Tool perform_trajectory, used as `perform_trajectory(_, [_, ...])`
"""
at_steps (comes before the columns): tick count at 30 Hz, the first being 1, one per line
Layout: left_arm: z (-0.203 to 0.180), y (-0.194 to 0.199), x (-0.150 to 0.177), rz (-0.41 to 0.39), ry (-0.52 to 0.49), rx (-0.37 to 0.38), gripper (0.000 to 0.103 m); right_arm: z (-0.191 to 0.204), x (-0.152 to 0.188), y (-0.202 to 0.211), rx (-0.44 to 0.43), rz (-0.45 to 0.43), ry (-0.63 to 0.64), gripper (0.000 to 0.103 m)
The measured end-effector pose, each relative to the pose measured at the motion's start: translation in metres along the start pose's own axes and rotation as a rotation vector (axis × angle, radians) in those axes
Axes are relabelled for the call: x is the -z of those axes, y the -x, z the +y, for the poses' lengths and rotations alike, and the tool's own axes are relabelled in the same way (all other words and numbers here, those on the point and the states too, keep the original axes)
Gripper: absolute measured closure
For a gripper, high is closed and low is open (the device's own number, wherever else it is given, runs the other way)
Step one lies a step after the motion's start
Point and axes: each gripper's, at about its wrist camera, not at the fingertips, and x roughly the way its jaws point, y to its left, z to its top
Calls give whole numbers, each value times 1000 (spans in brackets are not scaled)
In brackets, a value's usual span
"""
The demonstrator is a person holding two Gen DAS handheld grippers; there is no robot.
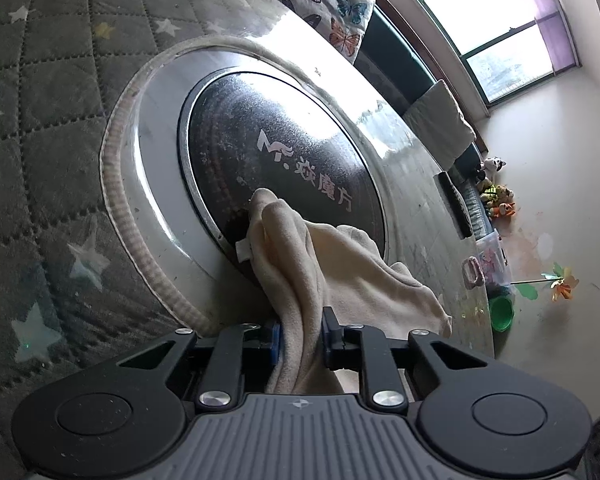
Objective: Fold clothes
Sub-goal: 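Lift the sweatshirt end with both grippers and fold it over the bundle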
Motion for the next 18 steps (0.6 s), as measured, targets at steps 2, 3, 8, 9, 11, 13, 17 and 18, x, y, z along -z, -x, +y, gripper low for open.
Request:
perform_trajectory(2, [0, 0, 0, 0, -1, 0, 82, -23, 5, -3, 72, 21, -55, 72])
perform_trajectory(3, [0, 0, 0, -1, -2, -1, 82, -30, 7, -3, 97, 25, -72, 63])
perform_trajectory(8, [-4, -5, 2, -8, -19, -10, 82, -79, 24, -1, 194, 29, -202, 46])
perform_trajectory(9, [-4, -5, 2, -9, -21, -12, 82, -85, 25, -1, 196, 28, -226, 45])
perform_trajectory(11, [-5, -7, 2, -10, -26, -13, 82, -96, 28, -8, 202, 32, -273, 45])
perform_trajectory(13, [-5, -7, 2, -12, -32, -16, 82, -106, 34, -12, 193, 34, -316, 45])
perform_trajectory(17, [-8, -7, 2, -16, -46, -26, 82, -112, 38, -20, 162, 28, -356, 56])
perform_trajectory(18, [-8, -7, 2, -18, -49, -27, 82, -112, 37, -21, 154, 25, -359, 65])
